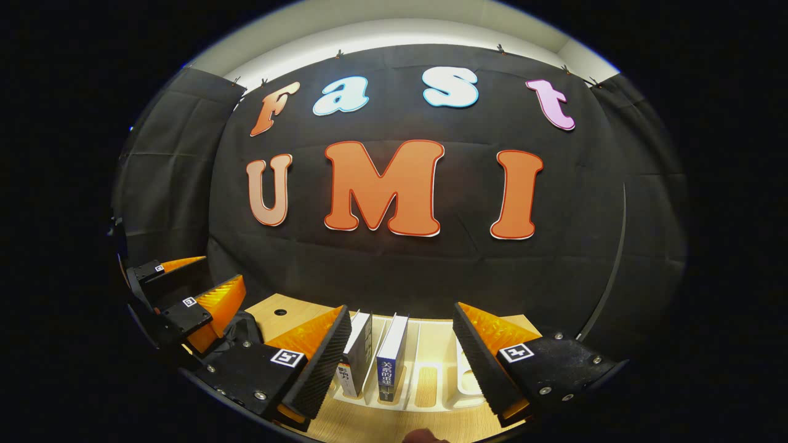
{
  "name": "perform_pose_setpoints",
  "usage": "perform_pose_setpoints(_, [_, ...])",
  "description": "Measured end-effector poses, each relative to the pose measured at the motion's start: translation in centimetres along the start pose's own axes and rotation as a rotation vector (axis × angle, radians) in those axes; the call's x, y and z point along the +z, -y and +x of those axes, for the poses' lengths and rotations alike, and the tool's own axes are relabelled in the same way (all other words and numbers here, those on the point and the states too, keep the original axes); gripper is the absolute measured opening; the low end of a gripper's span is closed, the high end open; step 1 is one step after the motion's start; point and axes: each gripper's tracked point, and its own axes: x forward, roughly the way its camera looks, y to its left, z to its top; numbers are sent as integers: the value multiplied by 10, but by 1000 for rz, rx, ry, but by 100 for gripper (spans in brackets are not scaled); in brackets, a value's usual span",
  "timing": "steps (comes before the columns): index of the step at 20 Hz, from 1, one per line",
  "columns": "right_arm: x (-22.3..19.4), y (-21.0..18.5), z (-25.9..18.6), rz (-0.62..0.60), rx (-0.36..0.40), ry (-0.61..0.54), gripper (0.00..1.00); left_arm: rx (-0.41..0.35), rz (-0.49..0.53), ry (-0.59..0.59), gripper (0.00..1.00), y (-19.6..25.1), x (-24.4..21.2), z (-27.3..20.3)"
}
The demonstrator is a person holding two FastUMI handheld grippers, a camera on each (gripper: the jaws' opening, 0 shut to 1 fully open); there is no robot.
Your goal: Open the schoolbag, grab two books from the bookshelf and put them into the schoolbag.
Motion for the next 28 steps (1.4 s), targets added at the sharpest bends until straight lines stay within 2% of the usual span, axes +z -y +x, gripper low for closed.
perform_pose_setpoints(6, [-14, 12, 9, -18, -3, -26, 99, 8, 159, -62, 99, -7, -37, -9])
perform_pose_setpoints(9, [-21, 18, 11, -18, -3, -34, 99, 7, 281, -112, 99, -9, -68, -21])
perform_pose_setpoints(18, [-49, 38, 14, -16, 24, -71, 99, -16, 711, -345, 98, -24, -201, -71])
perform_pose_setpoints(22, [-61, 48, 15, -18, 36, -89, 99, -32, 859, -465, 98, -36, -261, -103])
perform_pose_setpoints(24, [-65, 53, 15, -21, 38, -94, 99, -36, 896, -527, 97, -44, -288, -117])
perform_pose_setpoints(28, [-71, 61, 13, -25, 43, -102, 99, 5, 937, -635, 97, -63, -324, -134])
